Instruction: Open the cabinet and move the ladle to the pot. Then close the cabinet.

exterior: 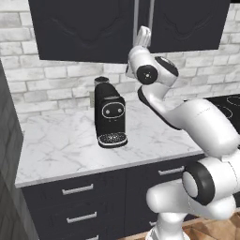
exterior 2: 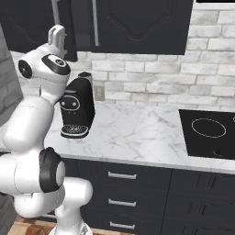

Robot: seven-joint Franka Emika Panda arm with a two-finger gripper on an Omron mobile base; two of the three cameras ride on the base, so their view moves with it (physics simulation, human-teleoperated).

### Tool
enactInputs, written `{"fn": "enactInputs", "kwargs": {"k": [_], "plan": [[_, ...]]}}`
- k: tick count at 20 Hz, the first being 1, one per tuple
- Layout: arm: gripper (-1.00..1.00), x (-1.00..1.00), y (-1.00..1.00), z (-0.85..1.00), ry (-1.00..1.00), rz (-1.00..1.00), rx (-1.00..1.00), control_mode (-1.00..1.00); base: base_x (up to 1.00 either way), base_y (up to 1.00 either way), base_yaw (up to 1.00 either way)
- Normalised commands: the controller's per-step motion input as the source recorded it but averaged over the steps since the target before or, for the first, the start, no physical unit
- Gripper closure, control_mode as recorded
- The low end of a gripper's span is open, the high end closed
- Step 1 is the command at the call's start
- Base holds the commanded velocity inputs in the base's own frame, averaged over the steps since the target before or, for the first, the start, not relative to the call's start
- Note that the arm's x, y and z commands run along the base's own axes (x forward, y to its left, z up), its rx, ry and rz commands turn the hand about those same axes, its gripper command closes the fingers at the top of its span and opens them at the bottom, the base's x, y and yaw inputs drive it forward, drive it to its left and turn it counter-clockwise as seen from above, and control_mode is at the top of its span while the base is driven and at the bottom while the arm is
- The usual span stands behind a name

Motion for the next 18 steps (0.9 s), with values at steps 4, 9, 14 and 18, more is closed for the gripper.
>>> {"fn": "enactInputs", "kwargs": {"k": [4, 9, 14, 18], "plan": [[-1.0, 0.74, -0.27, 0.28, 0.07, -0.01, 0.03, -1.0, 0.0, 0.0, 0.0], [-1.0, 0.68, -0.23, 0.27, 0.04, 0.0, 0.03, -1.0, 0.0, 0.0, 0.0], [-1.0, 0.77, -0.19, 0.2, 0.04, 0.0, 0.03, -1.0, 0.0, 0.0, 0.0], [-1.0, 0.8, -0.2, 0.14, 0.05, 0.0, 0.03, -1.0, 0.0, 0.0, 0.0]]}}
